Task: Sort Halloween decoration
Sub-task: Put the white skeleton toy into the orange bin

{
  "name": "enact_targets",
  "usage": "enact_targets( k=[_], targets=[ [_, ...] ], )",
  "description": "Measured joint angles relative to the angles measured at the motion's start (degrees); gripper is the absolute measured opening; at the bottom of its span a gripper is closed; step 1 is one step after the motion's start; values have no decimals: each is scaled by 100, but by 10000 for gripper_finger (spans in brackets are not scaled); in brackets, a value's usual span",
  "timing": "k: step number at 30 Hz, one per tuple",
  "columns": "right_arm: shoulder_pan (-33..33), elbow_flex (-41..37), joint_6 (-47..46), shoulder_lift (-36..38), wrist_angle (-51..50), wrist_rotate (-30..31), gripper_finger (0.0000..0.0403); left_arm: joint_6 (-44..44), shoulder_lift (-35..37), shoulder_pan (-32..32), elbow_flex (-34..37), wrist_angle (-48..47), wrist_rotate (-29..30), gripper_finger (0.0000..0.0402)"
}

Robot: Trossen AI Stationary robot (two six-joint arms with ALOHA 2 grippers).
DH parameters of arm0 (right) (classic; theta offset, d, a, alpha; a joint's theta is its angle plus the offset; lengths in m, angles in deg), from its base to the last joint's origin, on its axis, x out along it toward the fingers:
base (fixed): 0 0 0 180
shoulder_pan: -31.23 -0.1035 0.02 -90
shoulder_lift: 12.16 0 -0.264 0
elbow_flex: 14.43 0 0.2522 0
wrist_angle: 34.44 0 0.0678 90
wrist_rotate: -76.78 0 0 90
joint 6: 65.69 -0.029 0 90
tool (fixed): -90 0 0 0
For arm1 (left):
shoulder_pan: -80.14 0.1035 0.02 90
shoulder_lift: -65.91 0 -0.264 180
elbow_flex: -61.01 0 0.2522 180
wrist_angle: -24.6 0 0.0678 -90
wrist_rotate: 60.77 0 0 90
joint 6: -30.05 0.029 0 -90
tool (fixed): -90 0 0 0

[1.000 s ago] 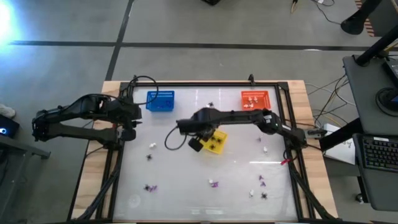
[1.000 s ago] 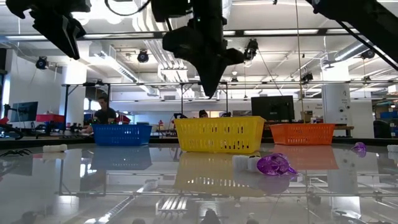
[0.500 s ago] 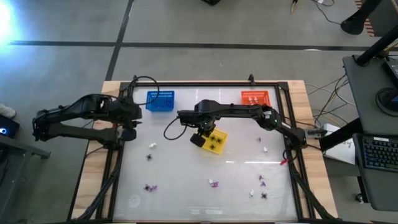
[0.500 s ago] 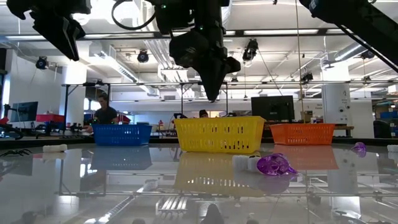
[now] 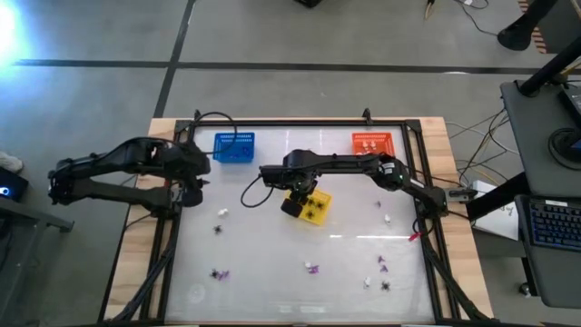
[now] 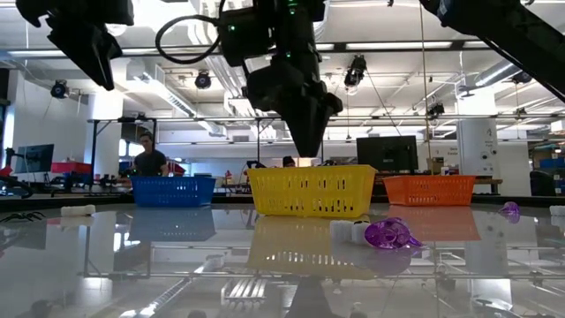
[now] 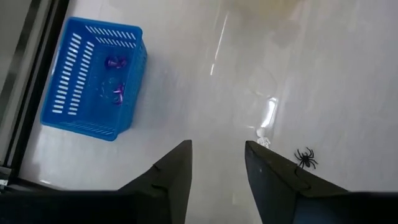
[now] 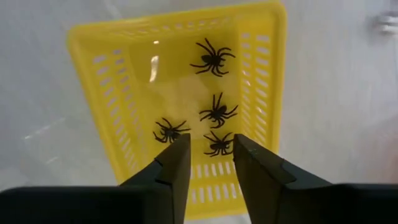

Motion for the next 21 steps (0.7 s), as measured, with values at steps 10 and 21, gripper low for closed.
enact_targets(
  k=[10,21],
  targets=[
    [-10,371,138,299,-71,0,129,-843,-295,-17,141,22,-192,143],
    [-131,397,140,1321,-57,250,128,-1203,-340,-17,1038,803,-563,131]
  ],
)
